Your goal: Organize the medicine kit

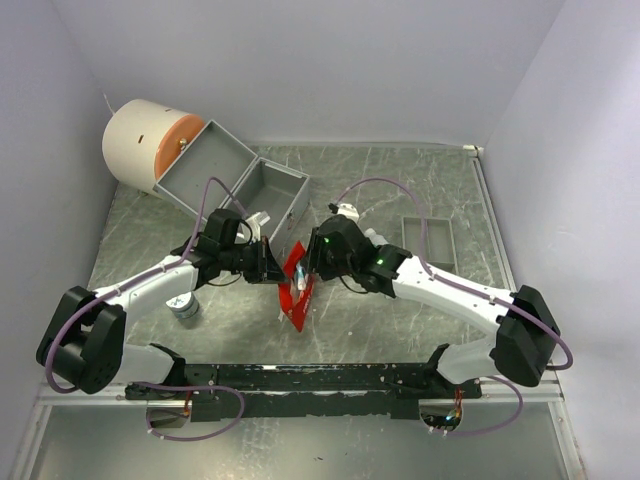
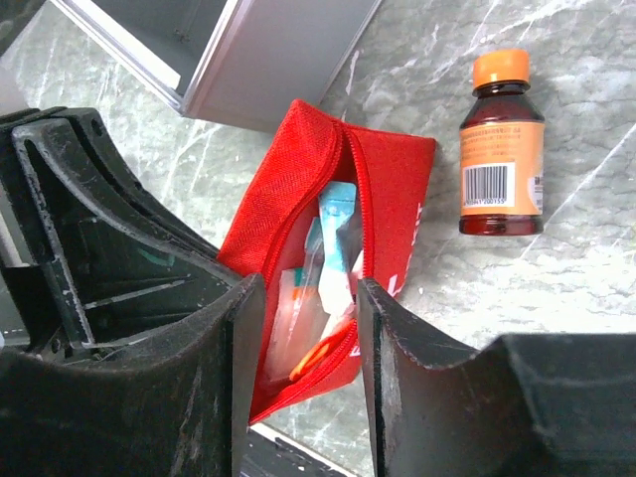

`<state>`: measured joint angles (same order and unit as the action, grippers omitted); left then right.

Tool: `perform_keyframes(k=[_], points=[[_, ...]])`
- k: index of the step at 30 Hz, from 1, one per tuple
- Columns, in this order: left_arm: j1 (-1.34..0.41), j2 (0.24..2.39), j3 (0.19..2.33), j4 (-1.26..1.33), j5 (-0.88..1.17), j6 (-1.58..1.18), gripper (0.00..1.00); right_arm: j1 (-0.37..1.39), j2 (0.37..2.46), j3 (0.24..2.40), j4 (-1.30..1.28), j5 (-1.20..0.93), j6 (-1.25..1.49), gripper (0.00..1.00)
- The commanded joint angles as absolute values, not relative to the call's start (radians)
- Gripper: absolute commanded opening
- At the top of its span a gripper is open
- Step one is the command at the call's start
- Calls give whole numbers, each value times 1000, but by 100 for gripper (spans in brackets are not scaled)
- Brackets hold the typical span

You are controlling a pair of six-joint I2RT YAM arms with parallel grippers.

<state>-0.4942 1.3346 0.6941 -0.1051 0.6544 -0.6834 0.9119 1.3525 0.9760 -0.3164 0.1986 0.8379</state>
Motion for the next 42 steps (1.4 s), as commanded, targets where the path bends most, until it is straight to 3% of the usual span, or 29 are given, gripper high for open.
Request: perform_keyframes(k=[1,5,11,22,33,42], points=[[-495,1333,735,-131,651,-657,7,897,1358,977,-333,158,775,42],[-495,1341,731,-120,649,-670,7,909,1344,945,-365,138,720,45],[-495,1357,746,-132,642,-662,7,909,1314,886,-367,88,721,59],[-495,1361,761,-135,640,-662,7,914,1380,845,-300,55,763,58],[-495,1353,754,-137,640,-657,7,914,1281,806,-217,58,782,60],[-495,1345,749,-139,638,-658,7,914,1369,810,-206,43,809,58]])
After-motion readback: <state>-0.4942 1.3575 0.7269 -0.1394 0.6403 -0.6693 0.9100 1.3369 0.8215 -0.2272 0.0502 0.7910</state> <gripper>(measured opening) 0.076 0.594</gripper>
